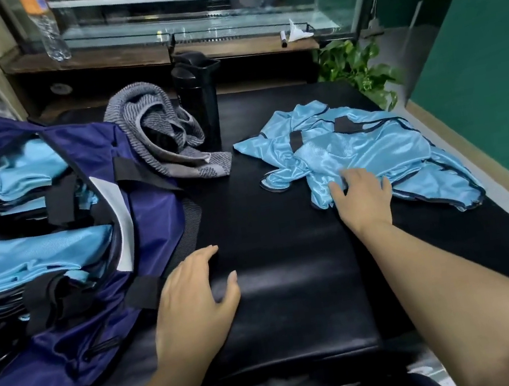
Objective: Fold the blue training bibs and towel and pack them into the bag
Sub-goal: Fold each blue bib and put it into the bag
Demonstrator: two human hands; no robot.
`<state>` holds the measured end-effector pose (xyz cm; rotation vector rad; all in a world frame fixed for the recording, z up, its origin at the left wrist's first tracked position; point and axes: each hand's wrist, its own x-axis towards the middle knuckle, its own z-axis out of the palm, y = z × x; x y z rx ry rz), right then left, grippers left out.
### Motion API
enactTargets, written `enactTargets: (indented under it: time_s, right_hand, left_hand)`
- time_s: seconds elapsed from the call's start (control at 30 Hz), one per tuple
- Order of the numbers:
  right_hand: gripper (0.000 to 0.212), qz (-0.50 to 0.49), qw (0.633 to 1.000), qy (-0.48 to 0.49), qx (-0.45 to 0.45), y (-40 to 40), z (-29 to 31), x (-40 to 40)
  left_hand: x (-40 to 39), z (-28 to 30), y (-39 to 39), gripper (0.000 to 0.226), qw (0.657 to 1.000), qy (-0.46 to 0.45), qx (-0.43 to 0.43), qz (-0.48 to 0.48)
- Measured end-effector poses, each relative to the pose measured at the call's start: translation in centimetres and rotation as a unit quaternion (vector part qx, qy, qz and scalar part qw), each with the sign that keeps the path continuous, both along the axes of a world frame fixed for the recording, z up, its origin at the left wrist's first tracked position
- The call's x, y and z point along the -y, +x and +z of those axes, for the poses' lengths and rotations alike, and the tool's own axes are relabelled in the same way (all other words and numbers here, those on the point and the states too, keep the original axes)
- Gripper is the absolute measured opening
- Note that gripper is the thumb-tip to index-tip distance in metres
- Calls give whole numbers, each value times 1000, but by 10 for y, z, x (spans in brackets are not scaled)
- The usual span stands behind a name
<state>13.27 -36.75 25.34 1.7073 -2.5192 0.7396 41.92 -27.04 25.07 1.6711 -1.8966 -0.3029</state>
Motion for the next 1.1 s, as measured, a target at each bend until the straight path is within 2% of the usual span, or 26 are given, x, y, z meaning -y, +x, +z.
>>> enactTargets:
  time_s: [0.17, 0.27, 0.33, 0.47, 0.6, 0.63, 0.7, 0.8, 0.93, 1.0, 1.03, 1.07, 1.1]
  right_hand:
    - [13, 27, 991, -113, -68, 11, -5, -14]
    - [6, 38, 995, -91, -31, 17, -1, -22]
    - [12, 25, 998, -64, -2, 15, 2, -23]
    - [38, 52, 997, 37, -35, 15, 1, -22]
    - [44, 50, 992, 105, -57, 12, 1, -15]
    - [42, 50, 993, 92, -54, 12, 0, -14]
    - [35, 54, 998, 9, -29, 12, 0, -16]
    - [30, 53, 993, -95, 43, 14, 6, -26]
    - [23, 29, 981, -92, 170, 24, 15, -38]
    - [33, 22, 978, -49, 201, 32, 16, -46]
    - [44, 13, 982, -19, 190, 34, 16, -51]
    - [48, 11, 990, 16, 140, 35, 14, -55]
    - [41, 20, 996, 45, 72, 36, 10, -59]
  left_hand:
    - [-1, 4, -2, 46, 1000, 7, 1, 7]
    - [-3, 6, -2, 43, 1000, 18, 0, 8]
    - [-5, 7, -2, 42, 1000, 18, -3, 9]
    - [-5, 6, -3, 41, 1000, 18, -16, 8]
    - [-5, 6, -2, 39, 1000, 15, -17, 8]
    - [-5, 5, -2, 39, 1000, 13, -17, 8]
    - [-4, 5, -1, 40, 1000, 11, -14, 7]
    - [-3, 5, -2, 39, 1000, 14, -14, 8]
    - [-3, 6, -2, 39, 1000, 18, -12, 9]
    - [-2, 6, -2, 38, 1000, 17, -15, 8]
    - [-2, 6, -2, 38, 1000, 17, -15, 8]
    - [-2, 5, -2, 38, 1000, 17, -16, 8]
    - [-2, 5, -1, 37, 1000, 17, -16, 8]
